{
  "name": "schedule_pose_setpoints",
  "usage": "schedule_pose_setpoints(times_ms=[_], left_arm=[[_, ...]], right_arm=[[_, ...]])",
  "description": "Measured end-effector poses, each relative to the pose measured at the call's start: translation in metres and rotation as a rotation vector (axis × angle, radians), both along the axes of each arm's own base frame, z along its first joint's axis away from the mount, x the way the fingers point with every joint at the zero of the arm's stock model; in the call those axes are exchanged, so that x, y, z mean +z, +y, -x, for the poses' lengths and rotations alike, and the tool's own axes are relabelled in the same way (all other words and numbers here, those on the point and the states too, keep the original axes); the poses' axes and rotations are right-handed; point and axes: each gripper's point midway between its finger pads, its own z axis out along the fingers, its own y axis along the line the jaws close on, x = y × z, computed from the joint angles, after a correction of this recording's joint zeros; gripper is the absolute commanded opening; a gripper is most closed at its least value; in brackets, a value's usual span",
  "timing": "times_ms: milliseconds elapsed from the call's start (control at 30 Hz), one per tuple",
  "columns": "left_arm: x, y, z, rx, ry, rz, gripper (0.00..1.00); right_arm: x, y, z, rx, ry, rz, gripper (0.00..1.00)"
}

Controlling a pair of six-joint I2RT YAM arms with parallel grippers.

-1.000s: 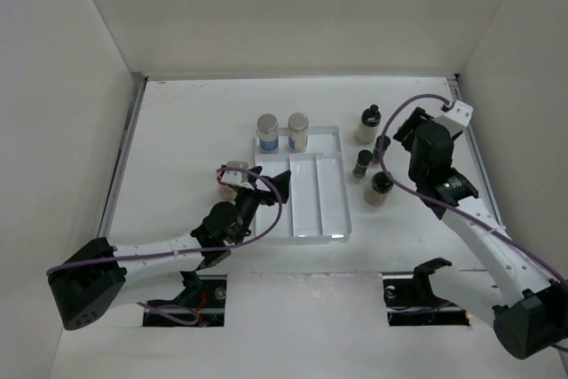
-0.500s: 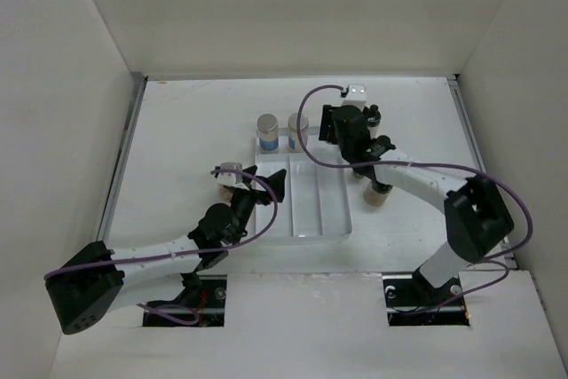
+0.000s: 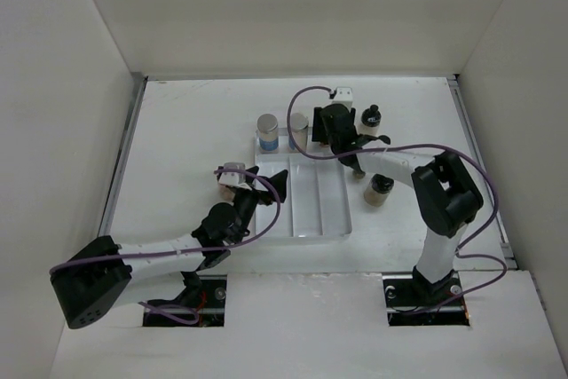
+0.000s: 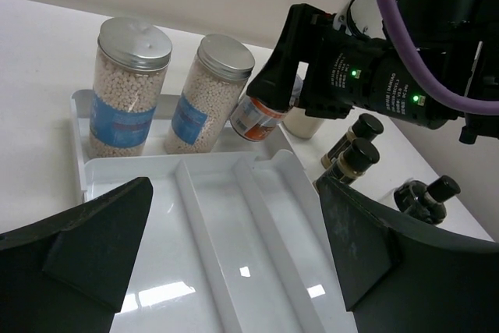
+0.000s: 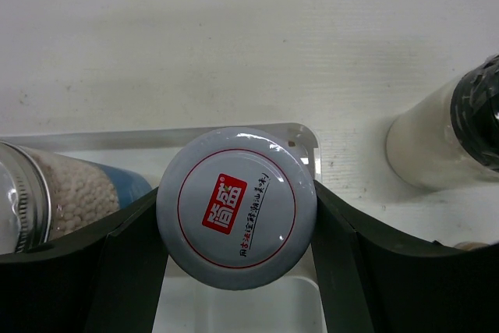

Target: Organize the condiment bottles

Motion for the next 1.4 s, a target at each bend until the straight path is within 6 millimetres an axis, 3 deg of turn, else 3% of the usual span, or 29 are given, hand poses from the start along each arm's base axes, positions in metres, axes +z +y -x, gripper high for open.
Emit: schedule_pose_setpoints(times_ms=[233,400,533,700,767,867,967,1067,1233,1400], left_arm=[[-0.003,-0.001,-0.001,0.000,0.005,-0.007,0.89],[-0.003,-0.001,-0.001,0.000,0.005,-0.007,0.89],[-0.002,-0.001,0.000,0.000,0.004,-0.005,0.89],[-0.003,-0.001,0.000,-0.001,0.004,-0.006,0.88],[-0.005,-0.002,-0.001,-0.001,0.009,-0.013,0.88],[-0.011,-0.003,-0.001,-0.003,0.020,-0.029,0.88],[-0.013,-0.004,-0.001,-0.004,0.024,-0.034,0.88],[-0.014,-0.004,-0.002,-0.003,0.026,-0.035,0.88],[-0.019,-0.005,-0.002,-0.003,0.035,-0.048,0.88],[-0.024,-0.006,-0.003,-0.004,0.043,-0.059,0.88]], right_arm=[[-0.015,-0.003,-0.003,-0.017,0.024,-0.001,0.80],[0.005,-0.003,-0.008,-0.025,-0.027,-0.039,0.90],[0.038,-0.005,-0.005,-0.025,-0.083,-0.080,0.91],[0.097,-0.022,0.014,-0.039,-0.190,-0.158,0.84],[0.117,-0.040,0.018,-0.068,-0.231,-0.180,0.88],[0.134,-0.082,0.011,-0.162,-0.272,-0.183,0.96],[0.122,-0.128,0.000,-0.271,-0.245,-0.139,0.99],[0.083,-0.155,-0.009,-0.331,-0.151,-0.075,1.00],[0.014,-0.156,-0.015,-0.305,0.020,-0.028,1.00],[0.025,-0.143,-0.033,-0.256,-0.002,-0.049,0.92]])
